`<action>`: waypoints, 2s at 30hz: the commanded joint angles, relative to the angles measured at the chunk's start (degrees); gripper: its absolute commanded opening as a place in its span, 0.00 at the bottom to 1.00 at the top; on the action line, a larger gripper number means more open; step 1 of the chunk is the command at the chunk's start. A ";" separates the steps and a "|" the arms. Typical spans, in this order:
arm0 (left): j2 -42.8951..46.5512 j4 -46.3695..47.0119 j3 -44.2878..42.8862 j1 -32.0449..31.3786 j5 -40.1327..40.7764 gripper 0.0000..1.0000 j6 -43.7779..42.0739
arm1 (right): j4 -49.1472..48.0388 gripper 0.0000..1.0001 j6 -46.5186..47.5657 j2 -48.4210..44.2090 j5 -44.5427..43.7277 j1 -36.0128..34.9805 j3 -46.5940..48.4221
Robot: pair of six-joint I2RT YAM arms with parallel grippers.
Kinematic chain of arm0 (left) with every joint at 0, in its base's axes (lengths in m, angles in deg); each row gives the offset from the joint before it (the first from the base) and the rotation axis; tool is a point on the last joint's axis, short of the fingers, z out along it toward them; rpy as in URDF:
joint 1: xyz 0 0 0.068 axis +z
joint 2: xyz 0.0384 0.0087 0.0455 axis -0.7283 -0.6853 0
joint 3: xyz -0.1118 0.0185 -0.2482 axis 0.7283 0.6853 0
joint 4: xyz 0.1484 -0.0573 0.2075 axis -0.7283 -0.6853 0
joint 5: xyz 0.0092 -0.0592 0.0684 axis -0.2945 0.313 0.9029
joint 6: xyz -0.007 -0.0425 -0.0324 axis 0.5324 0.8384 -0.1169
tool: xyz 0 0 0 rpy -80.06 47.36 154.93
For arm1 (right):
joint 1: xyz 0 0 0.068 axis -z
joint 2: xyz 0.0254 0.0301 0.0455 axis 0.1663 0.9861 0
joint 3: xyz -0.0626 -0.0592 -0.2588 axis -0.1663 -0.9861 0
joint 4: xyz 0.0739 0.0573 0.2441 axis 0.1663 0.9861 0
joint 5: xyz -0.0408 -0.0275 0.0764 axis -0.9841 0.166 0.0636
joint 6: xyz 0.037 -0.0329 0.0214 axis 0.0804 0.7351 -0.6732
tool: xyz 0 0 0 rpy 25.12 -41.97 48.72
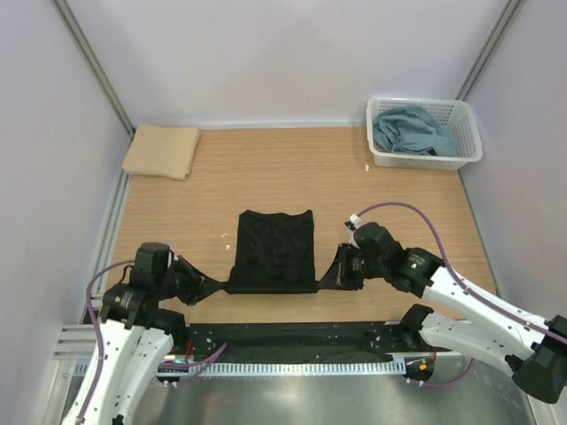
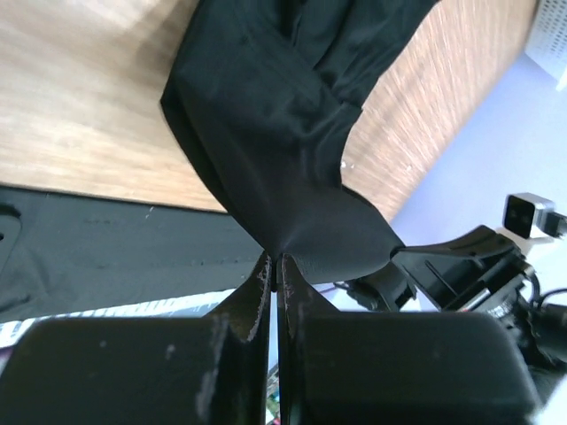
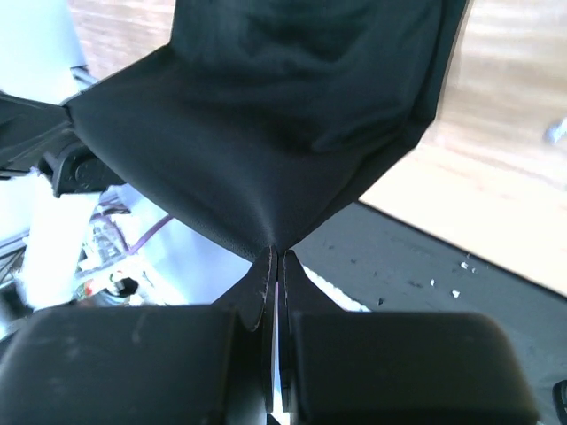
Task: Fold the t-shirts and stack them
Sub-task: Fold the tshirt
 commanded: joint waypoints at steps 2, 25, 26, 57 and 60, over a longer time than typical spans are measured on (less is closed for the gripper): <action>-11.21 10.46 -6.72 0.12 3.38 0.00 -6.38 | 1.45 0.01 6.79 7.37 0.56 3.69 6.65; -53.40 27.16 -28.52 3.90 1.63 0.00 -14.47 | 1.09 0.01 17.87 39.28 16.56 22.68 32.15; -54.46 27.34 -29.14 4.25 1.02 0.00 -14.65 | 1.09 0.01 17.96 40.07 16.82 23.03 32.58; -95.85 35.16 -63.13 5.83 -7.51 0.00 -19.30 | -8.49 0.02 15.76 66.08 19.20 32.53 47.52; -100.60 36.57 -67.71 6.09 -6.45 0.00 -19.31 | -8.67 0.02 15.59 69.77 18.50 33.41 50.34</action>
